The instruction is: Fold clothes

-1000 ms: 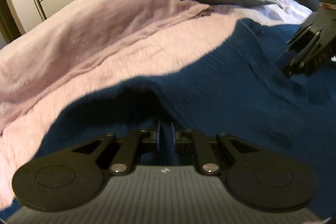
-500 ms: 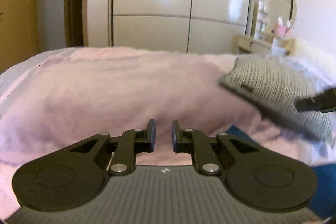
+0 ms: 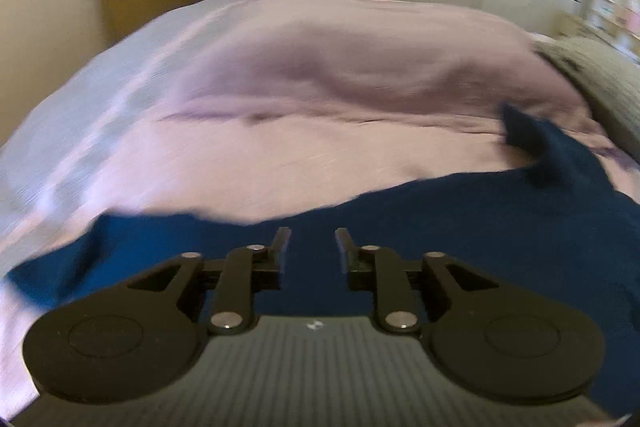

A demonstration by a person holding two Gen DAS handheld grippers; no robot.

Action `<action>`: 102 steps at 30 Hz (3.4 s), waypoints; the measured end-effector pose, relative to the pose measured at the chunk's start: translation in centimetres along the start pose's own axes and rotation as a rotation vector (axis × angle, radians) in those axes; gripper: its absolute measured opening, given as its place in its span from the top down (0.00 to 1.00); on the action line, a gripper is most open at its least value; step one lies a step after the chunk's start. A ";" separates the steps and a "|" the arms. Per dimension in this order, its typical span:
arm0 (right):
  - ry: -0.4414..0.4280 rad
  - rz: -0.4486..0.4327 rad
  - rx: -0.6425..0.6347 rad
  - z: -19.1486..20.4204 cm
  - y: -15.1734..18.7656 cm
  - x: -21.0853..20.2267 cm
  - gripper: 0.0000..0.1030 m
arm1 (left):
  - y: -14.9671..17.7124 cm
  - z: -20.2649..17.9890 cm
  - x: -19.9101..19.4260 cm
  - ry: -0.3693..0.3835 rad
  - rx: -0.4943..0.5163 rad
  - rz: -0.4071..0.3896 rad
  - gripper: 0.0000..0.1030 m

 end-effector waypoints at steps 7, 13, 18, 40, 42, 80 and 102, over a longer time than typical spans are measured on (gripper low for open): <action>0.010 0.042 0.093 2.2 2.4 -1.5 0.55 | 3.5 9.3 -5.4 -0.149 -0.106 0.010 0.73; 0.057 0.022 0.119 5.6 3.4 -1.7 0.55 | 4.2 14.0 -3.2 -0.105 -0.049 0.035 0.72; 0.108 0.004 0.127 7.6 3.1 -1.2 0.55 | 1.9 20.7 -1.1 -0.238 -0.033 -0.010 0.72; 0.118 -0.258 0.125 -2.7 -12.4 0.2 0.48 | -11.0 -7.0 11.7 0.292 0.220 -0.005 0.71; 0.037 -0.260 0.129 -3.3 -14.0 1.4 0.48 | -10.9 -11.3 13.4 0.390 0.222 0.029 0.71; 0.271 -0.350 0.947 -27.3 9.5 -11.1 0.49 | -11.3 -22.5 11.7 0.293 0.400 -0.007 0.85; 0.586 -0.274 0.980 -46.1 16.8 -14.8 0.77 | -3.4 -17.7 -3.8 0.192 0.159 -0.009 0.85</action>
Point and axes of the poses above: each gripper's, at about its wrist camera, not at the fingertips, and x roughly the way its jaws point, z to its left, y to its underside, the point moved 9 cm from there along x, roughly the way its jaws point, and after that the axes turned 15 degrees about y, right-handed, at the moved point
